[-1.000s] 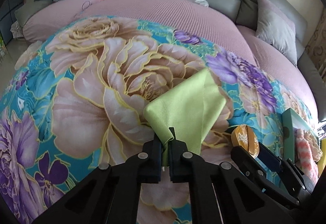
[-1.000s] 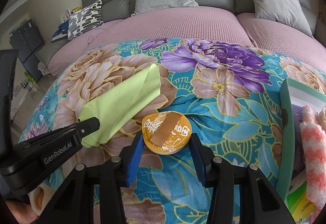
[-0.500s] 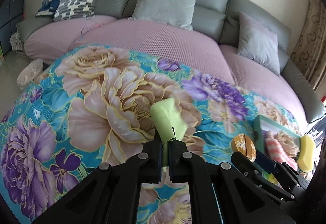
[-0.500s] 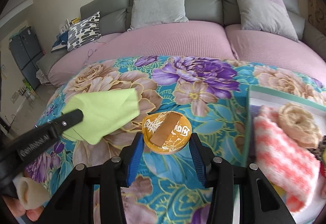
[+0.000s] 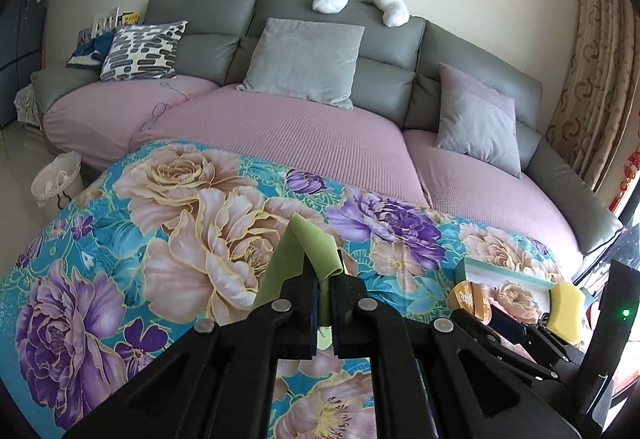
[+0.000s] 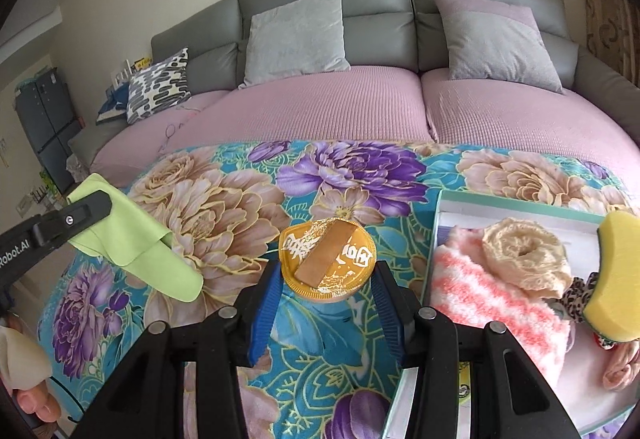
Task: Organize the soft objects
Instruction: 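Lift and carry the green cloth and orange tin over the tray with both tools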
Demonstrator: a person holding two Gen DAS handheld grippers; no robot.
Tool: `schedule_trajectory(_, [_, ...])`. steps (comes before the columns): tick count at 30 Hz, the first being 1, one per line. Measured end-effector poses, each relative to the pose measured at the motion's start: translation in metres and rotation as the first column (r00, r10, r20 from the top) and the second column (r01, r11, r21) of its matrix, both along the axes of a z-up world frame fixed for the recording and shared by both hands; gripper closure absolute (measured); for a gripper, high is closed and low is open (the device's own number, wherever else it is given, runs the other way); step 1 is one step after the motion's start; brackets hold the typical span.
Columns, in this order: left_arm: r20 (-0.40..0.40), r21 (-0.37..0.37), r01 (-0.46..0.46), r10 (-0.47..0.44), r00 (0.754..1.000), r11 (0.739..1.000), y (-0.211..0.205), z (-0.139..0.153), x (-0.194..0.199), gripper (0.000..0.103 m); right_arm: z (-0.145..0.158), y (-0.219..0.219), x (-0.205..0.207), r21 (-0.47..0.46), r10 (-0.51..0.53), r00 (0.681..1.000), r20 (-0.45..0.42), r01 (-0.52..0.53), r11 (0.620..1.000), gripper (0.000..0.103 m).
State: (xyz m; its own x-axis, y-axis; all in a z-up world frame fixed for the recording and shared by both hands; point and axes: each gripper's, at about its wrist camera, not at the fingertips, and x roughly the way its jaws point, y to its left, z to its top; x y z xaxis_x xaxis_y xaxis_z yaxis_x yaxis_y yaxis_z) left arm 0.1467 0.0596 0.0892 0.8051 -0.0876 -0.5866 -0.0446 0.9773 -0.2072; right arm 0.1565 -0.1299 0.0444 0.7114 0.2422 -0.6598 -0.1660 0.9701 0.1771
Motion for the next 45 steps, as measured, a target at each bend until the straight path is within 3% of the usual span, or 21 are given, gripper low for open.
schedule_trajectory(12, [0.08, 0.008, 0.085, -0.085, 0.993, 0.996, -0.031, 0.025, -0.018, 0.098, 0.035, -0.035, -0.036, -0.037, -0.061, 0.993, 0.098, 0.065, 0.997, 0.055])
schedule_trajectory(20, [0.126, 0.051, 0.16, -0.165, 0.978, 0.986, -0.065, 0.04, -0.03, 0.098, 0.038, -0.08, -0.065, -0.046, -0.157, 0.984, 0.085, 0.161, 0.986, 0.055])
schedule_trajectory(34, [0.181, 0.088, 0.348, -0.359, 0.916, 0.933, -0.134, 0.054, -0.044, 0.098, 0.034, -0.173, -0.099, -0.003, -0.381, 0.924, 0.026, 0.381, 0.924, 0.055])
schedule_trajectory(45, [0.187, 0.102, 0.434, -0.446, 0.875, 0.895, -0.176, 0.048, -0.044, 0.098, 0.02, -0.208, -0.105, -0.004, -0.444, 0.895, -0.029, 0.444, 0.896, 0.055])
